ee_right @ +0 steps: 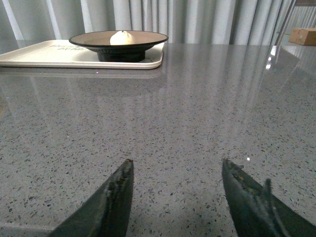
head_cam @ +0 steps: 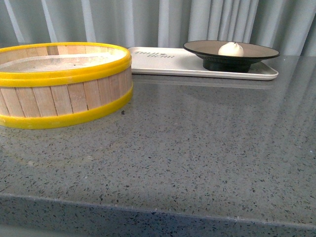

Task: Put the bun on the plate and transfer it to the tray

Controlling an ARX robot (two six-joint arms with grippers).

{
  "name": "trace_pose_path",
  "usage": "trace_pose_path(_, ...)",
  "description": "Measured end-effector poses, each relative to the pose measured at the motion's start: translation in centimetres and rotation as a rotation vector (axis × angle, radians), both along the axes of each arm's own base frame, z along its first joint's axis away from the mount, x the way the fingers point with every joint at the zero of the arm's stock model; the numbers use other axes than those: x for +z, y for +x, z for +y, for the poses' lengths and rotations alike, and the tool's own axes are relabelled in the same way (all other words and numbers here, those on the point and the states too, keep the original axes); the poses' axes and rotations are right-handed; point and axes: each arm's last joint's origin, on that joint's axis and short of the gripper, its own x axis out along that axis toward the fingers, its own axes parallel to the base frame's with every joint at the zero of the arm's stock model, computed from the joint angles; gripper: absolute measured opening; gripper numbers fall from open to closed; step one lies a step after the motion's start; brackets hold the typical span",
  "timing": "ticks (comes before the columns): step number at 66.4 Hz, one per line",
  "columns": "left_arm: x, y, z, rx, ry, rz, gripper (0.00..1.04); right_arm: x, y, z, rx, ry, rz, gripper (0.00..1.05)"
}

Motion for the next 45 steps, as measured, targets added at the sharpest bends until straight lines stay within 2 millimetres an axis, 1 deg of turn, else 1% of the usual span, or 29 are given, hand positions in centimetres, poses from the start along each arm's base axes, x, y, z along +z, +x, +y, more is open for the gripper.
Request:
trace_pose_path(2, 0.00, 0.00, 0.00, 0.000, 0.000, 0.000, 0.98, 0.00, 0.00, 0.00, 0.000, 0.000, 0.000, 0.63)
trace_pose_path(8, 0.00, 0.00, 0.00, 0.000, 0.000, 0.000, 0.98, 0.00, 0.00, 0.00, 0.000, 0.000, 0.000, 0.79)
trace_pose_path(10, 0.00, 0.00, 0.00, 0.000, 0.000, 0.000, 0.98, 0.00, 0.00, 0.00, 0.000, 0.000, 0.000, 0.83)
trace_pose_path(15, 0.00, 0.00, 0.00, 0.000, 0.000, 0.000, 0.98, 0.00, 0.00, 0.00, 0.000, 0.000, 0.000, 0.98)
trace_pose_path(19, 0.00, 0.00, 0.00, 0.000, 0.000, 0.000, 0.98, 0.00, 0.00, 0.00, 0.000, 0.000, 0.000, 0.95)
trace_pose_path(45, 0.00, 0.00, 0.00, 0.000, 0.000, 0.000, 0.98, 0.00, 0.00, 0.00, 0.000, 0.000, 0.000, 0.96)
